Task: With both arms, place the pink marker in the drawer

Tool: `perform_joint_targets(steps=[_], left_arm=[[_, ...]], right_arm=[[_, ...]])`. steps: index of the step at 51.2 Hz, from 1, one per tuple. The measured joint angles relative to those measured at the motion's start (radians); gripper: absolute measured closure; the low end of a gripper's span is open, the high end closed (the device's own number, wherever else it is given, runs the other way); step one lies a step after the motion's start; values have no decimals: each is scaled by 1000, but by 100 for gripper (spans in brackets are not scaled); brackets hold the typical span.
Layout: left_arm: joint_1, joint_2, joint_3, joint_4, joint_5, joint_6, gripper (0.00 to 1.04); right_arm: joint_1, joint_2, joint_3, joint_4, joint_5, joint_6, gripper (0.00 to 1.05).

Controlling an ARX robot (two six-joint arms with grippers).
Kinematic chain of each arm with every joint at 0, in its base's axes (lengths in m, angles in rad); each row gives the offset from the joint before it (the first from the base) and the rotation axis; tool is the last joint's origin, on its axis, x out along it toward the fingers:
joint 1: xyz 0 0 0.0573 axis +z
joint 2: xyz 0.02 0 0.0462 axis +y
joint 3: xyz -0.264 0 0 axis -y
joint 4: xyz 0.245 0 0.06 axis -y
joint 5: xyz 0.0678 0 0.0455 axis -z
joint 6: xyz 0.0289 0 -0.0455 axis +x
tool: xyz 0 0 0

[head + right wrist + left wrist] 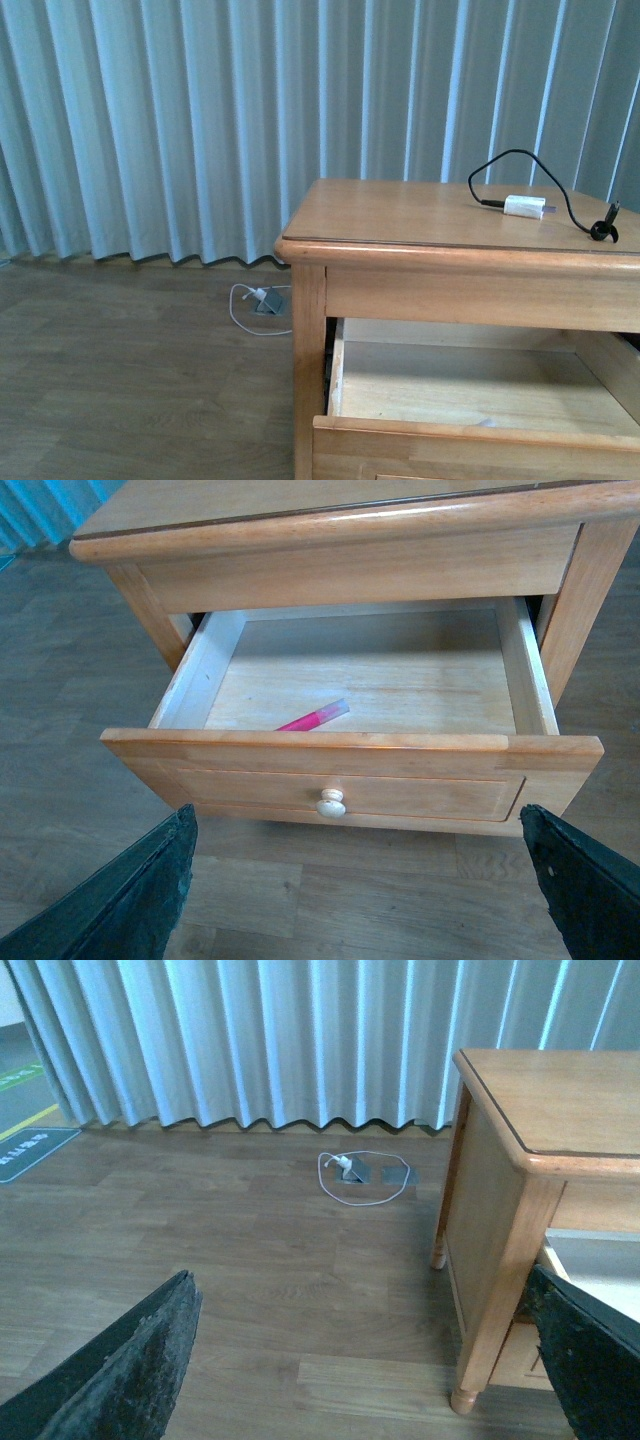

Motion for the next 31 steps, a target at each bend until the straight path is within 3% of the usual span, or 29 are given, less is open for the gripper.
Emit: perform_joint_targets(steps=[4,6,10,27,29,31], left_arm=[[2,1,-1,-1,3,-2,6],[15,-7,-4,-7,52,-10,11],[71,-54,-56,-7,170,-16,29],[202,-186,-204,-2,298,-31,90],[237,-204,-218,-2,350,-32,99],[283,-218,-229,-3,402,-33,100]], right_arm=[[0,0,0,0,0,0,8],[-1,0,0,0,0,0,8],[-1,0,0,0,0,0,8],[-1,0,0,0,0,0,8],[-1,0,0,0,0,0,8],[-1,0,0,0,0,0,8]])
